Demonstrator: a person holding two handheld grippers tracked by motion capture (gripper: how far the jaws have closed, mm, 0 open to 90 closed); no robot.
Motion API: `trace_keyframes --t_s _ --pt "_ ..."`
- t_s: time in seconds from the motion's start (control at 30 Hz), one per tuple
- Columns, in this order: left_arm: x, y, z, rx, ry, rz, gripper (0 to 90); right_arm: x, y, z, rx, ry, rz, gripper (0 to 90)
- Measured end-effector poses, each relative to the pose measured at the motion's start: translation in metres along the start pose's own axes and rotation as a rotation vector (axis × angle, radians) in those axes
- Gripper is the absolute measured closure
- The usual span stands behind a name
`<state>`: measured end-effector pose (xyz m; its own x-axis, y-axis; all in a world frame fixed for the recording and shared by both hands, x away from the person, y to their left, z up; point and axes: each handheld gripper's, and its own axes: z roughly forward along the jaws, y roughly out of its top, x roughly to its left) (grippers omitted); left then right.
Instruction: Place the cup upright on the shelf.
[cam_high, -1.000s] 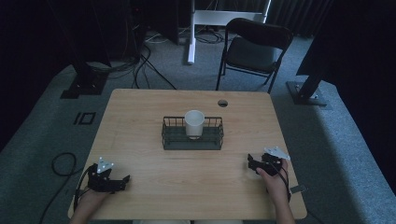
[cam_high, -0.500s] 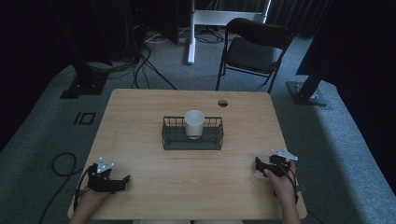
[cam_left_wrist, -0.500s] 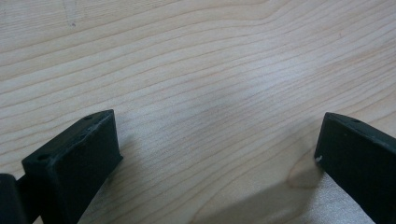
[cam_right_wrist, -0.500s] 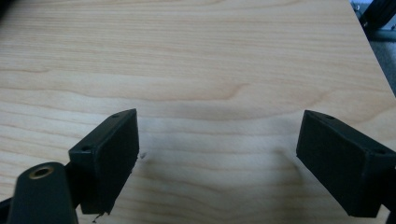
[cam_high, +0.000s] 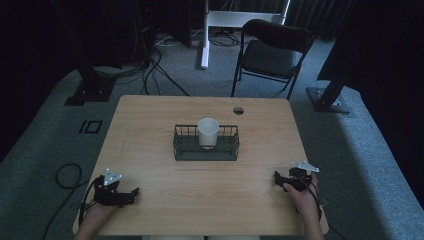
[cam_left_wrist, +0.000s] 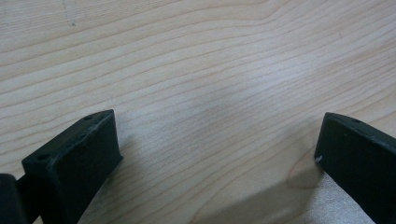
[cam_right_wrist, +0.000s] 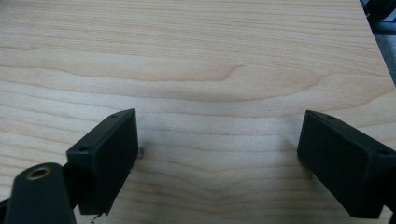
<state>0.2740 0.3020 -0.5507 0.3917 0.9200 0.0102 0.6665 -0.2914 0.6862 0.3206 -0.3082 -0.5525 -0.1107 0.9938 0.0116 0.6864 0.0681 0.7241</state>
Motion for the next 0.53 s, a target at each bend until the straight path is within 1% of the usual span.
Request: trace_keyframes --t_s 0.53 --pt "-0.0001 0.0 0.0 0.0 0.0 0.0 0.1 0.0008 -0.0004 -0.0003 0.0 0.015 -0.014 12.1"
